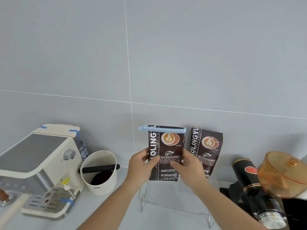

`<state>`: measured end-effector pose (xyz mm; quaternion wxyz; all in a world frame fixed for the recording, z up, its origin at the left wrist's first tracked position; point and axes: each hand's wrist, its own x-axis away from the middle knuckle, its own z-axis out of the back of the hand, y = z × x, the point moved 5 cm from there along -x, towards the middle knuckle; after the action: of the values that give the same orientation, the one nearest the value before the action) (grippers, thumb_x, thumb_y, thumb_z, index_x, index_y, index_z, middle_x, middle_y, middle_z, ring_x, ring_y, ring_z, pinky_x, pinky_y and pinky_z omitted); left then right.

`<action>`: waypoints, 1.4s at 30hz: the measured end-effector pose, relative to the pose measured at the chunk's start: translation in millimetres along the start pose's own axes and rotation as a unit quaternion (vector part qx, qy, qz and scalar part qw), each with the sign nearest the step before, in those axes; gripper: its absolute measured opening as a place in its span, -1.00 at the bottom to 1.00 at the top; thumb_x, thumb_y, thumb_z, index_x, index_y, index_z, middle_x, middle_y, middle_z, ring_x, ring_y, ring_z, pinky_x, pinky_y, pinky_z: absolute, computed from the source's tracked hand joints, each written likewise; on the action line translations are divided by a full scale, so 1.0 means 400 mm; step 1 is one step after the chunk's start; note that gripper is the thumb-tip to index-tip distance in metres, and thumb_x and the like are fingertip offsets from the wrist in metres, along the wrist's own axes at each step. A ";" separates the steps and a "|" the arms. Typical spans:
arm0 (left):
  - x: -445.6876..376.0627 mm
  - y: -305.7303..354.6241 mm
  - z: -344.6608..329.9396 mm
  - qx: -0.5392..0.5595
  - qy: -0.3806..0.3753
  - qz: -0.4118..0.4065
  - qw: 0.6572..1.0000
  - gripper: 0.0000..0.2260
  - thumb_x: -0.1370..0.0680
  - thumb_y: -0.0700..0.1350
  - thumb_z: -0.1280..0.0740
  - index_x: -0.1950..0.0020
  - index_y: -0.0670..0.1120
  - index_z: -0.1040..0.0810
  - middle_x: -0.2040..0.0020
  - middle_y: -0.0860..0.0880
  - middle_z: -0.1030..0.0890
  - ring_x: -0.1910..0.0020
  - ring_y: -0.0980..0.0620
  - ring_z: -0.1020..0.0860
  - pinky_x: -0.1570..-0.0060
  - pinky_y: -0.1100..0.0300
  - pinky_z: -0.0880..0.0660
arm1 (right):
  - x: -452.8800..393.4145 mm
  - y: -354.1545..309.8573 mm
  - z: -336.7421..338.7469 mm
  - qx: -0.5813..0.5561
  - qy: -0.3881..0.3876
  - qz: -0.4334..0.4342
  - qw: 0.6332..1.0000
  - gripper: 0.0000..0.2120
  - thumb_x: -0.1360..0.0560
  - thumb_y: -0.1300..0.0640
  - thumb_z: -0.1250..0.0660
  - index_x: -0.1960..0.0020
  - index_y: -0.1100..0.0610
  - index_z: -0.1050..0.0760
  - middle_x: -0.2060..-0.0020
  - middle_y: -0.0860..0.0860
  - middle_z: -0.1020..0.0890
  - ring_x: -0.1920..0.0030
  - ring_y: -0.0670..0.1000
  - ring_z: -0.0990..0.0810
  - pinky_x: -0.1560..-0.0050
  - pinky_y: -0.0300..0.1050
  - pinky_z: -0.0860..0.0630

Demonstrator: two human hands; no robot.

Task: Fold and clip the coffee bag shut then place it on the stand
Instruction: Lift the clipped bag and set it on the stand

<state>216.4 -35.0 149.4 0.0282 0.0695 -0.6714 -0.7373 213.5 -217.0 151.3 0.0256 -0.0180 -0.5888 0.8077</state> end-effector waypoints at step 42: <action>-0.164 -0.118 -0.023 -0.098 -0.073 0.077 0.990 -0.63 -0.42 -0.21 -0.44 -0.22 0.00 -0.59 -0.14 0.01 -0.67 -0.07 0.05 -0.64 -0.14 0.10 -0.57 | -0.120 0.046 -0.043 -0.021 0.003 -0.065 0.998 -0.67 -0.46 0.20 -0.29 -0.07 -0.19 -0.57 0.03 -0.19 -0.72 -0.05 -0.09 -0.65 -0.20 0.05 -0.55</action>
<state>285.1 -30.6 105.9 0.0425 -0.0390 -0.5993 -0.7984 262.2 -209.1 128.4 0.0790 0.0173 -0.6057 0.7916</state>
